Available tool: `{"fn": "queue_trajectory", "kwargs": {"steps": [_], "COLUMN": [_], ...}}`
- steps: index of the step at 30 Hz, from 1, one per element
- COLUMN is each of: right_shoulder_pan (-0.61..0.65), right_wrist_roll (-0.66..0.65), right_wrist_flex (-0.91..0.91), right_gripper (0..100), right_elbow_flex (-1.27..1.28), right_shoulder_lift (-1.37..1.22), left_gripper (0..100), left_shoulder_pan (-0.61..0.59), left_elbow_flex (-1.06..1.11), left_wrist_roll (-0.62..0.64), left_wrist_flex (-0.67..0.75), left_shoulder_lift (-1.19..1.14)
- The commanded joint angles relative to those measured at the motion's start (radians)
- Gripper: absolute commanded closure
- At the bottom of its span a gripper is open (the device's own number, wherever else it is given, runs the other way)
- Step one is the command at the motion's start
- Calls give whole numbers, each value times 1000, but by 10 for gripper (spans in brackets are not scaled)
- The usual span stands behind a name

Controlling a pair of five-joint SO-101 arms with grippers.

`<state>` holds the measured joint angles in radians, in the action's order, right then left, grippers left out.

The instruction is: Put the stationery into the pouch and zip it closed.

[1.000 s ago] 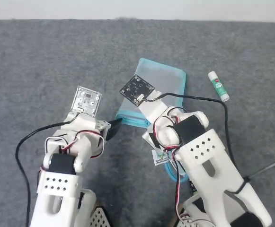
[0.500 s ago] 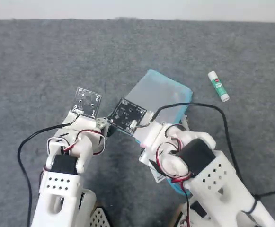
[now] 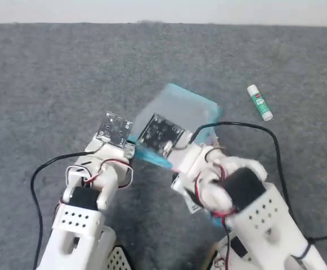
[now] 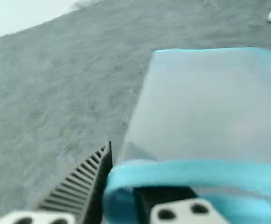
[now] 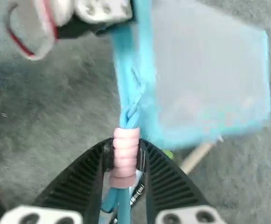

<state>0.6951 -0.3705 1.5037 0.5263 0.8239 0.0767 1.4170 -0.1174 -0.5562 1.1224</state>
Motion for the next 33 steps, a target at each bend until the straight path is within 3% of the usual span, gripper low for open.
{"fn": "queue_trajectory", "kwargs": {"steps": [1, 4, 14, 30, 33], "right_shoulder_pan": [-122, -193, -364, -424, -406], "right_wrist_roll": [-38, -40, -46, -63, -61], "right_wrist_flex": [-38, -77, -209, -186, -150], "right_gripper": [992, 992, 992, 987, 933], "right_elbow_flex": [-8, -12, -15, -8, -8], "right_shoulder_lift": [-62, -128, -328, -349, -340], "left_gripper": [989, 989, 989, 989, 989], "left_shoulder_pan": [-135, -199, -227, -247, -247], "left_elbow_flex": [-41, -54, -53, -53, -53], "left_wrist_roll": [87, 100, 103, 121, 121], "left_wrist_flex": [29, 28, 26, 28, 28], "left_shoulder_lift": [0, -2, -2, -5, -5]}}
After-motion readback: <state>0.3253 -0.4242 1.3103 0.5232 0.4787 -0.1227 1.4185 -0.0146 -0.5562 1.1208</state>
